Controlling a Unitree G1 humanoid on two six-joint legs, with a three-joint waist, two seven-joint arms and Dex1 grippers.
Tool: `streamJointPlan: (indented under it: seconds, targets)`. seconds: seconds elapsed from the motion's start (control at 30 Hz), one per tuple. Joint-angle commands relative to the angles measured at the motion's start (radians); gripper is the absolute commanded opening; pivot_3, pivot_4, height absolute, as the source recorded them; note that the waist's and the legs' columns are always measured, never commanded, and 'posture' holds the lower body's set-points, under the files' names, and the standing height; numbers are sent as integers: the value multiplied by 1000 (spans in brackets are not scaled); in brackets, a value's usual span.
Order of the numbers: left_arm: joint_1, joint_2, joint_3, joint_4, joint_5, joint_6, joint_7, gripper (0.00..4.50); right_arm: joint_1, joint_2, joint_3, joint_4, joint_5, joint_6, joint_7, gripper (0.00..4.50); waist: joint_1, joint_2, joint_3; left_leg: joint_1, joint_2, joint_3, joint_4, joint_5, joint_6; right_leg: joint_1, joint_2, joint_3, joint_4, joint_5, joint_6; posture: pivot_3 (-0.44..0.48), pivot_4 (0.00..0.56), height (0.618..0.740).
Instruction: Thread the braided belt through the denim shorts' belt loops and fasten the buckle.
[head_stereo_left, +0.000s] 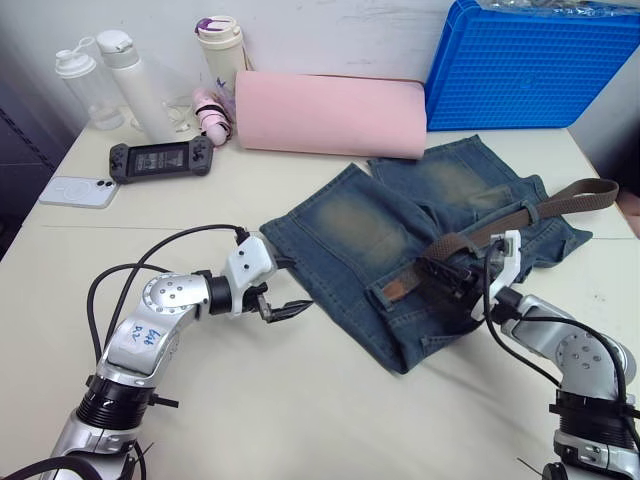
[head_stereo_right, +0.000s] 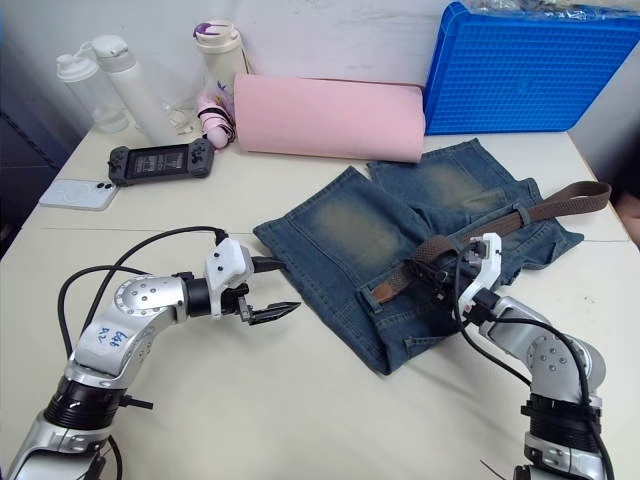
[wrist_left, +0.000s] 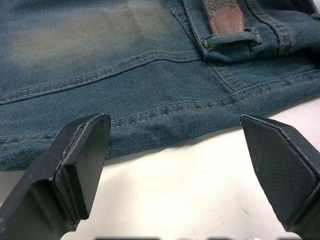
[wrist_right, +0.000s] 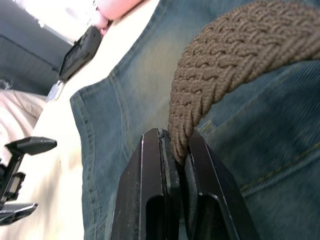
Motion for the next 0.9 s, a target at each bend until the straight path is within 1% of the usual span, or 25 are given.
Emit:
streamJointPlan:
  seconds: [0.03,0.13,0.23,0.37,0.43,0.5,0.63,0.73,0.87,0.9]
  targets:
    - [-13,2,-7,-14,5,-30,-8,4500,19,19,15,-40,0,-11,12,83,0,0,0,0,0,0,0,0,0,0,0,0,0,0,0,0,150,740]
    - [-28,-11,-23,-1,14,-50,-8,4500,27,41,53,-43,-39,-17,-3,83,-1,0,0,0,0,0,0,0,0,0,0,0,0,0,0,0,150,740]
    - [-52,-44,-69,12,40,-101,-7,4500,24,96,104,-68,-57,-6,-51,83,-2,0,0,0,0,0,0,0,0,0,0,0,0,0,0,0,150,740]
    - [-87,-85,-127,45,85,-178,-14,4500,31,137,161,-96,-110,1,-107,83,-6,0,0,2,0,0,-1,0,0,0,1,1,0,0,0,0,150,740]
    - [-103,-95,-175,69,138,-235,-14,4500,34,150,174,-110,-122,14,-133,83,-6,-1,0,3,1,0,-1,0,-1,0,2,2,0,0,0,0,150,740]
    - [-109,-101,-196,82,165,-266,-14,4500,36,161,175,-119,-126,22,-148,83,-6,-1,-1,4,1,0,-1,0,-1,0,2,3,0,0,0,0,150,740]
    - [-137,-126,-286,135,295,-373,15,4500,41,191,144,-122,-114,38,-208,83,-5,-2,-1,4,1,0,-1,0,-1,0,3,3,1,0,0,0,150,740]
    - [-155,-156,-310,170,358,-435,55,4500,42,200,132,-128,-105,47,-221,83,-4,-2,-1,4,0,0,-1,0,-1,0,3,4,0,0,0,0,150,740]
    - [-177,-170,-329,222,452,-539,109,4500,44,207,125,-140,-91,58,-232,83,-5,-2,-1,4,1,0,-1,0,-1,0,3,4,0,0,0,0,150,740]
    - [-179,-152,-347,232,497,-596,119,4246,45,208,124,-142,-89,59,-234,30,-5,-2,-2,4,1,0,-2,0,-1,0,3,4,0,0,0,0,150,740]
